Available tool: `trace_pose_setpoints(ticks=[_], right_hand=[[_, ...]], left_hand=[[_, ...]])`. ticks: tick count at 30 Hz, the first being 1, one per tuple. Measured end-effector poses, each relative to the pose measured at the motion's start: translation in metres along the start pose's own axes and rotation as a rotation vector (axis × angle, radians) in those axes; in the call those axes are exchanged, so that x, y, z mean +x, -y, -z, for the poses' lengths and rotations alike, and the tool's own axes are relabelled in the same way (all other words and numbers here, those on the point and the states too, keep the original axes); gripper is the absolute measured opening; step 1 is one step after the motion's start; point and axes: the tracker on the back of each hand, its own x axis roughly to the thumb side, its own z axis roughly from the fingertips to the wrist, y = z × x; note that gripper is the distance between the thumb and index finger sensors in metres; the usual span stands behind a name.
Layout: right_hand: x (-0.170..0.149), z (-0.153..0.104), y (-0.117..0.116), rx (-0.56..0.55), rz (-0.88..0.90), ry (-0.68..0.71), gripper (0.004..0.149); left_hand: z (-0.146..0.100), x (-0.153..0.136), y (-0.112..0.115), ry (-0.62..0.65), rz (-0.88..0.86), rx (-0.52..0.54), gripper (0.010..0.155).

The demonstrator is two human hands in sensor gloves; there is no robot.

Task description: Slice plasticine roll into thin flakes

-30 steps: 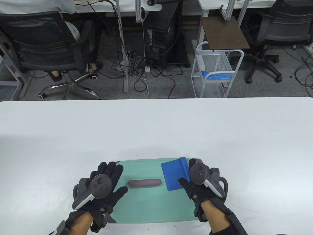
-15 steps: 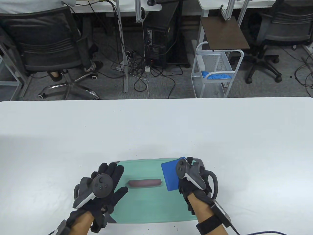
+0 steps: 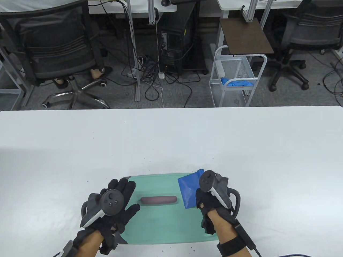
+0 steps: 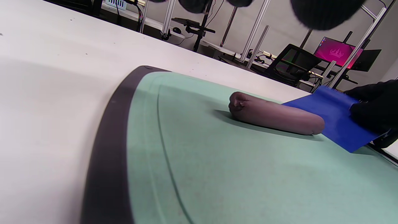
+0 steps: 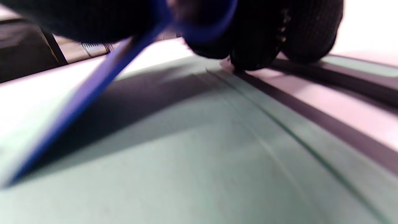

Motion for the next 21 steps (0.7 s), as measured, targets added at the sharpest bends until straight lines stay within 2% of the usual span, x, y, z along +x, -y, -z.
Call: trace_pose_setpoints(ticks=[5, 10, 16, 21], right_hand=[[-0.006, -0.006, 0.018, -0.072, 0.161, 0.050, 0.084], [-0.005, -0.019, 0.034, -0.168, 0.211, 0.091, 0.082], [0.010, -0.035, 0.045, -0.184, 0.176, 0.132, 0.084], [0.034, -0.048, 0.051, -0.181, 0.152, 0.151, 0.083]], left_hand=[[0.000, -0.001, 0.000, -0.001, -0.005, 0.002, 0.082], [0.001, 0.001, 0.001, 0.002, 0.004, -0.006, 0.081], [0.002, 0.009, 0.004, 0.016, 0.009, -0.025, 0.081], [0.009, 0.026, 0.007, 0.054, 0.042, -0.032, 0.079]])
